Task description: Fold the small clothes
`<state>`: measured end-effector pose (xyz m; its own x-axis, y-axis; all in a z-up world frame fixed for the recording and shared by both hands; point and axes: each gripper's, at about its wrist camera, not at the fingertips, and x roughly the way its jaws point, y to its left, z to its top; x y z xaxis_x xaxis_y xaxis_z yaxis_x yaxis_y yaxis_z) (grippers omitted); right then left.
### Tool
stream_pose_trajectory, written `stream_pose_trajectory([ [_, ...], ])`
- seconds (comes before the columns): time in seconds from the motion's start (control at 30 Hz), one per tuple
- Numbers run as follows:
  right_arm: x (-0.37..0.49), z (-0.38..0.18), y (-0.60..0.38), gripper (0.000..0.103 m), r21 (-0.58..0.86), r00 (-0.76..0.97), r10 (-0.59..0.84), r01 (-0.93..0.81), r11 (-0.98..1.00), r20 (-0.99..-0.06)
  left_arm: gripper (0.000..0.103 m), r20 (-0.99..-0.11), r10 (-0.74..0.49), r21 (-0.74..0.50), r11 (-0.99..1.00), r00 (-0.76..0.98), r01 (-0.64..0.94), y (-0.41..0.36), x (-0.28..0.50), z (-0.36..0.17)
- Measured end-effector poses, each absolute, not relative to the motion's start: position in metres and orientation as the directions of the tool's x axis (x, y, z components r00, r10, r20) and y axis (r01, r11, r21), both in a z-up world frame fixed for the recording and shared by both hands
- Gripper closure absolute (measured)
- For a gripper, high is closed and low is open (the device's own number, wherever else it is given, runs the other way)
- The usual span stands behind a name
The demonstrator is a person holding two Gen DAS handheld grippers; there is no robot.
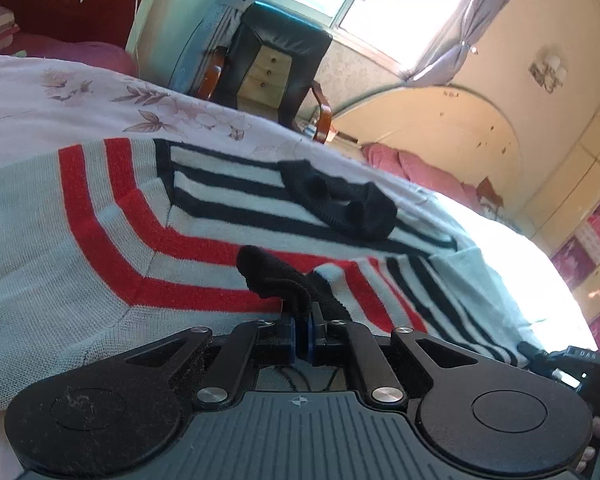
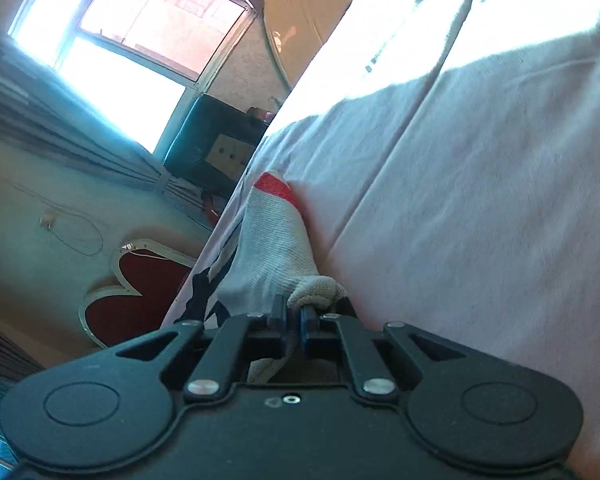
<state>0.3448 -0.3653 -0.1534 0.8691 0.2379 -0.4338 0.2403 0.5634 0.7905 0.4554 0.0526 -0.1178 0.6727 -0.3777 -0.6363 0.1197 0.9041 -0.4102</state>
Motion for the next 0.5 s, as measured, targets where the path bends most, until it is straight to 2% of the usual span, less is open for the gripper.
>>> stream_pose_trajectory([
  [0.07,0.353,-0.159,-0.358,0.097,0.728,0.833,0.221,0.277,0.627,-0.507,0.098,-0.661,-0.371,-0.41,0.906,0.652,0.101,0.052,0.458,-0.129],
  [0.13,0.352,-0.165,-0.362,0.098,0.727,0.831,0.226,0.273,0.629,-0.508,0.098,-0.653,-0.373,-0.416,0.904,0.659,0.099,0.053,0.457,-0.128],
  [0.3,0.338,-0.137,-0.355,0.071,0.644,0.826,0.228,0.199,0.738,-0.516,0.098,-0.636,-0.386,-0.444,0.891,0.668,0.092,0.056,0.452,-0.13],
  [0.5,0.347,-0.112,-0.373,0.07,0.569,0.859,0.197,0.127,0.813,-0.473,0.098,-0.597,-0.395,-0.491,0.868,0.699,0.072,0.059,0.437,-0.126],
])
